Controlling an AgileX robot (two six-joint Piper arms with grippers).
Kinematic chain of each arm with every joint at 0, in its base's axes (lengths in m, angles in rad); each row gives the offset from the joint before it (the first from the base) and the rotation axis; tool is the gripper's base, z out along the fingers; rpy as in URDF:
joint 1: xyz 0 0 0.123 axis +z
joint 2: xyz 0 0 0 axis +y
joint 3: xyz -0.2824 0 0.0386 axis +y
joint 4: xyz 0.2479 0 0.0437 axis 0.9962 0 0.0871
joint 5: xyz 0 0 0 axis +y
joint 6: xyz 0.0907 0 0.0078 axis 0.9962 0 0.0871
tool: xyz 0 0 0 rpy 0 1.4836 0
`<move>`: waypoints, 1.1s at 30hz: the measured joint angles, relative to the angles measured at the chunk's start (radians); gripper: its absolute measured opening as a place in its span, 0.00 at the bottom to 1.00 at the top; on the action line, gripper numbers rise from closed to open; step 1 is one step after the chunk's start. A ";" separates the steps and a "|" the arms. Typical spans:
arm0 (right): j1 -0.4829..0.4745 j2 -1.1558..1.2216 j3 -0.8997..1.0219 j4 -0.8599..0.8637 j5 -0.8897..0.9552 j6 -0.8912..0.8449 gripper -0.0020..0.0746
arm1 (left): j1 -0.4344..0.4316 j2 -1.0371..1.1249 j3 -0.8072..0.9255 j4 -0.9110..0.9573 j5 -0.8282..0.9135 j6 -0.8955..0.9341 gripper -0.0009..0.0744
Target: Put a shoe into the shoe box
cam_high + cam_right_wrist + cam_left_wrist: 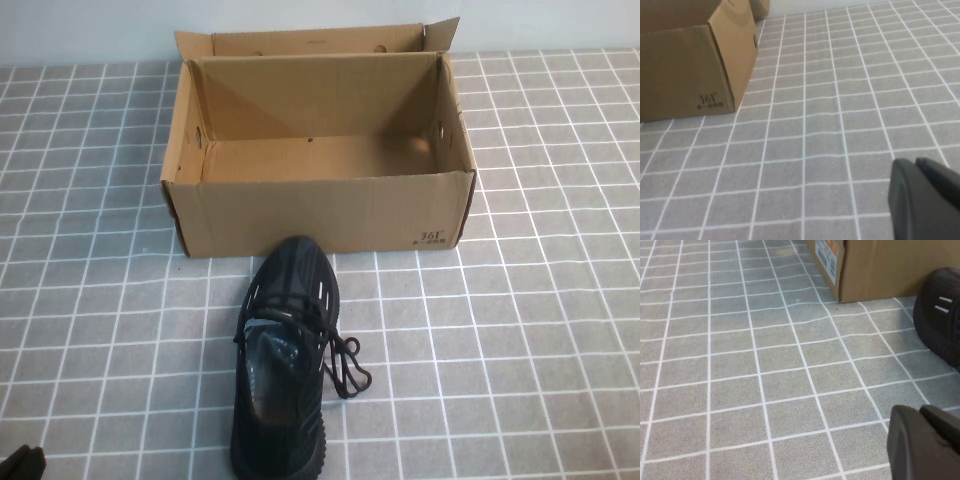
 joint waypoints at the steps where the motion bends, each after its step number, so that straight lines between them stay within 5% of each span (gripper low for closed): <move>1: 0.000 0.000 0.000 0.000 -0.016 0.000 0.01 | 0.000 0.000 0.000 0.000 0.000 0.000 0.01; 15: 0.000 0.000 0.000 0.473 -0.253 0.000 0.01 | 0.000 0.000 0.000 0.000 0.000 0.000 0.01; 22: 0.000 0.103 -0.174 0.561 0.067 0.000 0.01 | 0.000 0.000 0.000 0.000 0.000 0.000 0.01; 33: 0.000 0.738 -0.632 0.425 0.588 -0.211 0.01 | 0.000 0.000 0.000 0.000 0.000 0.000 0.01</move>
